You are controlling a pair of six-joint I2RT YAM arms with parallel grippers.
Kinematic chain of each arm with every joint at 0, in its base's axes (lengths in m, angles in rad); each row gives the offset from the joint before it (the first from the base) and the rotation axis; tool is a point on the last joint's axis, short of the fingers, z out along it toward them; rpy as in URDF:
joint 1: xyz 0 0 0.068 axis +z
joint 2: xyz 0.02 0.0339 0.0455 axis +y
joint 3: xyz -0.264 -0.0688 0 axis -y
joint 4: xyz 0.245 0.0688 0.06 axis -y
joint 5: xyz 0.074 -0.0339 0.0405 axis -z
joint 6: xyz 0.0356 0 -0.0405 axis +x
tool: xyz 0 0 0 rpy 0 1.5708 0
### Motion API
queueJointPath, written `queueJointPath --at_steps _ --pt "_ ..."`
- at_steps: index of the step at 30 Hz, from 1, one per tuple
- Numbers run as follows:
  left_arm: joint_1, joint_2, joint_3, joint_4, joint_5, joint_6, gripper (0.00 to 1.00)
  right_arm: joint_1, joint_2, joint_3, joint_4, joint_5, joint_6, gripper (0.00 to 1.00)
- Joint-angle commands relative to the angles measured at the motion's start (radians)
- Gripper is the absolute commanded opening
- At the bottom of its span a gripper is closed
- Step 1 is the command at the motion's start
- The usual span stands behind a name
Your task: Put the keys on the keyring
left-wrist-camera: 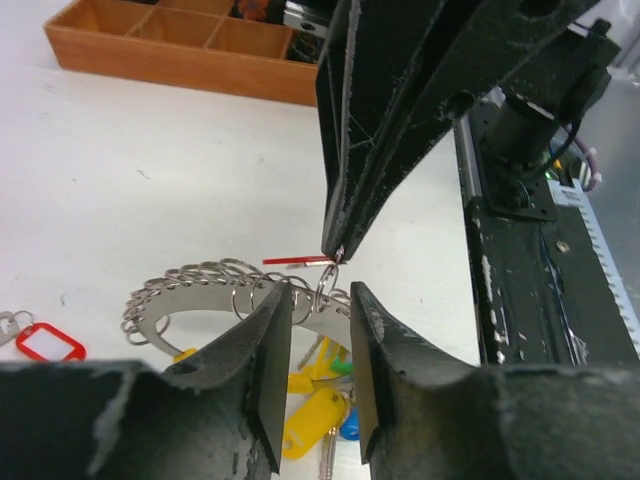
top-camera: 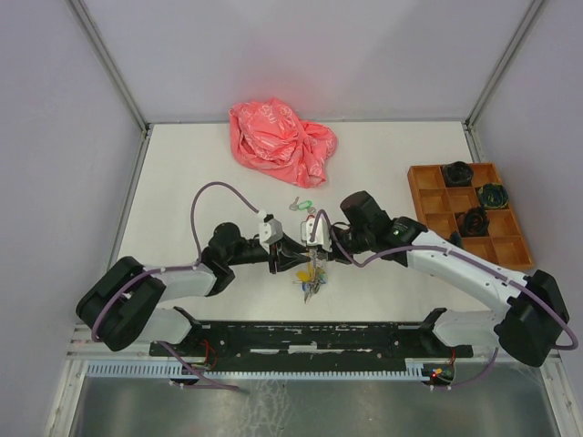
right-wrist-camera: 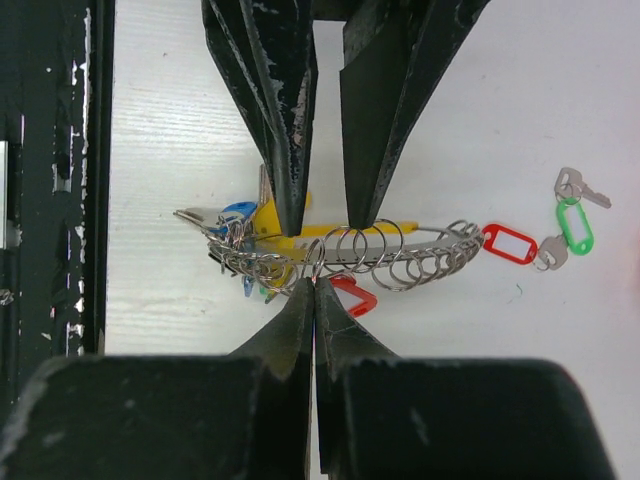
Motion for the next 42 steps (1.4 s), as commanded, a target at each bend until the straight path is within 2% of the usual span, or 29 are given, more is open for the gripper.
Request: queueJointPath --at_steps 1,10,20,32,36,38,41,42 --pt "0.007 -0.013 0.052 -0.086 0.101 0.126 0.39 0.006 0.012 0.077 -0.064 -0.037 -0.055 0.01" --pt "0.005 0.032 0.105 -0.113 0.204 0.145 0.42 0.006 0.028 0.1 -0.086 -0.061 -0.069 0.01" --pt "0.004 0.104 0.136 -0.123 0.216 0.136 0.42 0.007 0.018 0.101 -0.078 -0.074 -0.07 0.01" --pt "-0.004 0.137 0.159 -0.137 0.219 0.131 0.36 0.006 0.021 0.105 -0.067 -0.106 -0.065 0.01" --pt "-0.009 0.144 0.165 -0.137 0.226 0.128 0.3 0.006 0.026 0.107 -0.067 -0.115 -0.064 0.01" --pt "-0.011 0.144 0.164 -0.137 0.228 0.127 0.22 0.006 0.023 0.105 -0.068 -0.109 -0.064 0.01" --pt "-0.01 0.134 0.164 -0.164 0.224 0.144 0.04 0.006 0.001 0.092 -0.076 -0.082 -0.065 0.01" --pt "-0.01 0.128 0.164 -0.178 0.219 0.152 0.03 0.006 -0.012 0.084 -0.081 -0.065 -0.064 0.01"
